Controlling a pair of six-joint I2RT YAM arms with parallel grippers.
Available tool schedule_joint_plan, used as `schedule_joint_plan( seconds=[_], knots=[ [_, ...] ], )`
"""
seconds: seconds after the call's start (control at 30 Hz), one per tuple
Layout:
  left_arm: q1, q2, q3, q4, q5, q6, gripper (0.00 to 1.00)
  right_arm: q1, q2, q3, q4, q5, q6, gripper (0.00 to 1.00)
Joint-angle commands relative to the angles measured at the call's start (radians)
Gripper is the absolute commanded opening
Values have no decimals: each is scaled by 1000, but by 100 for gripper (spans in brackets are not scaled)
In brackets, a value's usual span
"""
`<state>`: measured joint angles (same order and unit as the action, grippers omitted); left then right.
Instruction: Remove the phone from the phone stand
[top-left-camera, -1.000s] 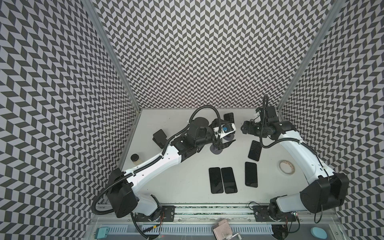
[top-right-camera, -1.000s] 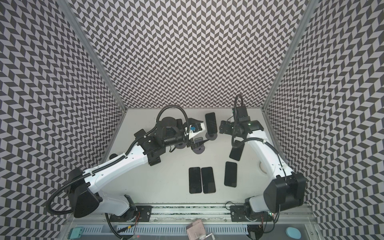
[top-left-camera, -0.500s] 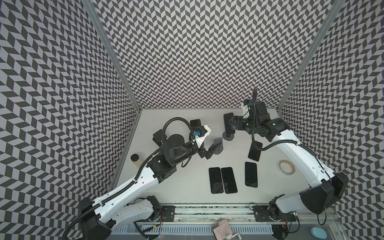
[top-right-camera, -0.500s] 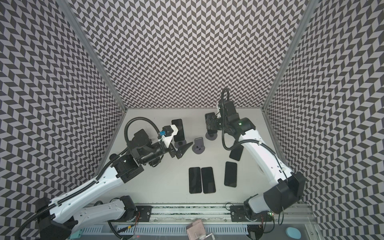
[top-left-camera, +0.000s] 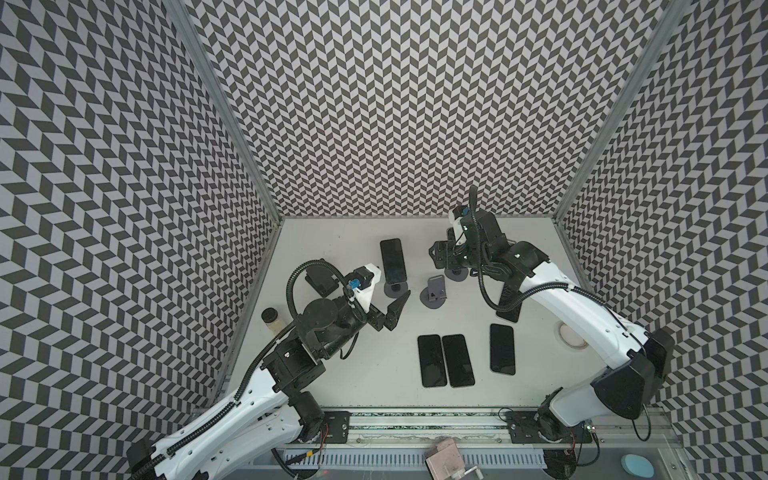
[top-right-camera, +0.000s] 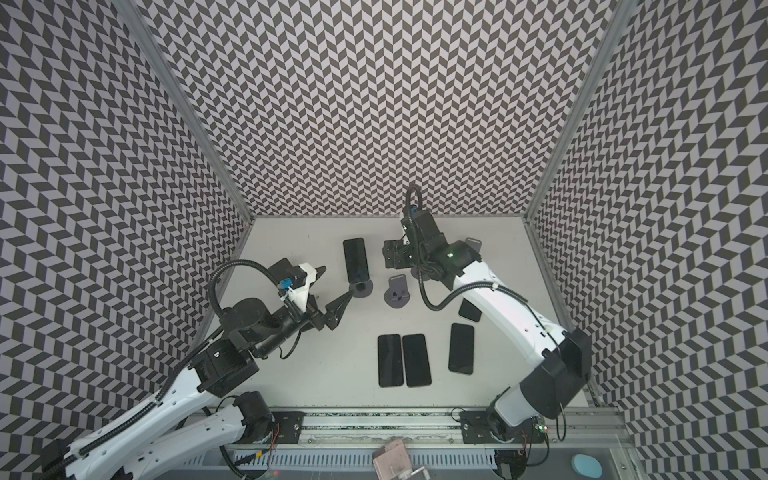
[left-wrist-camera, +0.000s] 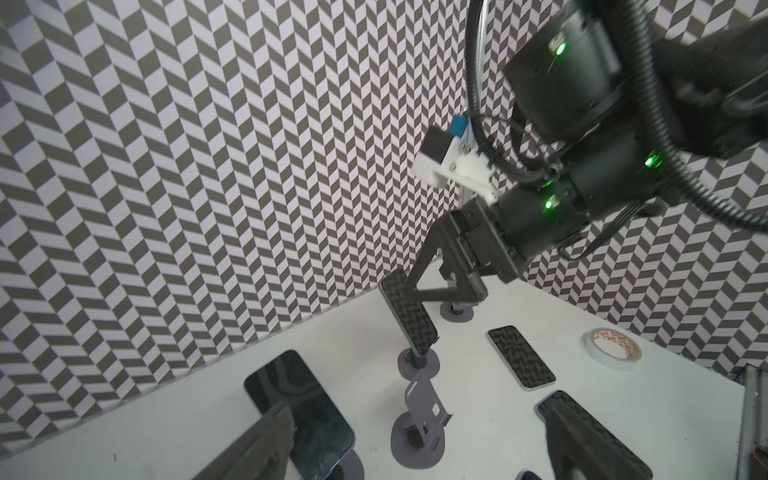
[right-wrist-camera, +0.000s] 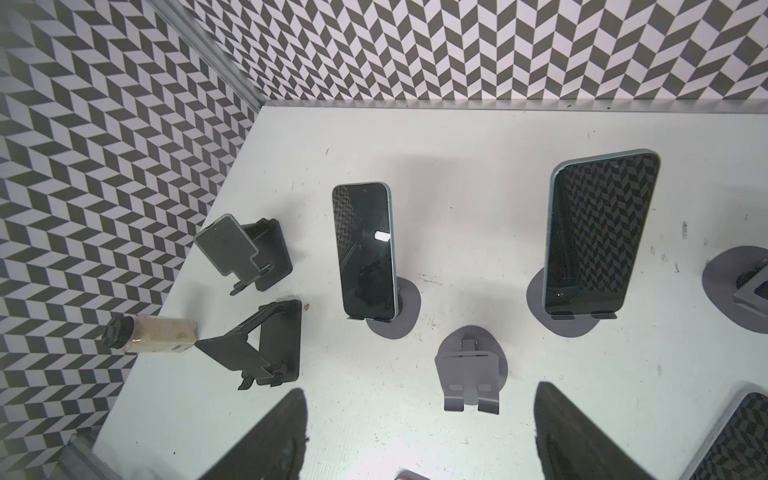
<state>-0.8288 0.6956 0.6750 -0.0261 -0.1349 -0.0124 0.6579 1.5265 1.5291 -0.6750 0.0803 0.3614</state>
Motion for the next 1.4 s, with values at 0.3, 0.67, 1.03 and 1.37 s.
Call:
schedule_joint_plan(
  seconds=[0.3, 0.67, 1.03, 1.37],
  knots=[
    [104, -42, -55, -50, -132, -149, 95, 110, 68, 19, 179, 63, -73, 83],
    [134, -49, -49, -119, -209, -247, 95, 164, 107, -11, 267, 162, -97, 78],
    [155, -28, -55, -102, -226, -215, 97, 170, 164, -34, 355, 228, -160, 76],
    [182, -22, -80, -50, -181, -236, 98, 172, 139, -130, 543, 234, -201, 76]
  ],
)
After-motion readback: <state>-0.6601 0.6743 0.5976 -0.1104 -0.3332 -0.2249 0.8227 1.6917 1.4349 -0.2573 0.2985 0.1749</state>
